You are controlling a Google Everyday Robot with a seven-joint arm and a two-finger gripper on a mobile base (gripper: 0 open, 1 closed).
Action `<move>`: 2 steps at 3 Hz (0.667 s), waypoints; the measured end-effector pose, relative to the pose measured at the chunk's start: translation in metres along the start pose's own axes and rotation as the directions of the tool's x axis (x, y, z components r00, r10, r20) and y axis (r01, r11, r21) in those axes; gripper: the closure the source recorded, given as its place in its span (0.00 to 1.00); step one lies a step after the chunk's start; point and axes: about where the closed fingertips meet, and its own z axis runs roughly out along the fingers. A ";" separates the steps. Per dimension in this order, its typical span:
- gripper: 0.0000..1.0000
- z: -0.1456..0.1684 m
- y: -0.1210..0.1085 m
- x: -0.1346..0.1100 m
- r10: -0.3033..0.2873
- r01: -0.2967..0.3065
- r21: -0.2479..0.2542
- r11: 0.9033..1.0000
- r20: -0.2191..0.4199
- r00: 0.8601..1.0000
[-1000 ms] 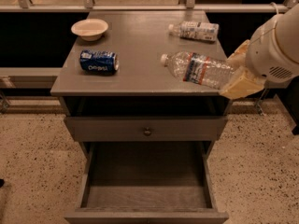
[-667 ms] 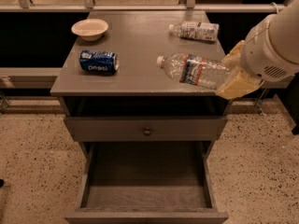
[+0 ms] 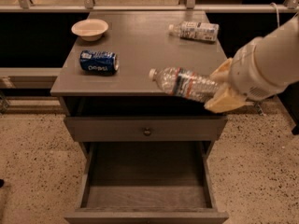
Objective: Place water bottle into middle drawer
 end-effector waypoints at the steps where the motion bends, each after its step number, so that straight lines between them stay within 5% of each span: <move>1: 1.00 0.074 0.061 0.003 0.026 -0.011 -0.097 0.995 0.162 0.986; 2: 1.00 0.110 0.091 0.001 0.017 0.011 -0.128 0.992 0.223 0.975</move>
Offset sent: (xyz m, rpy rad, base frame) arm -0.0146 0.0293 -0.0737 0.1360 0.0454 0.0765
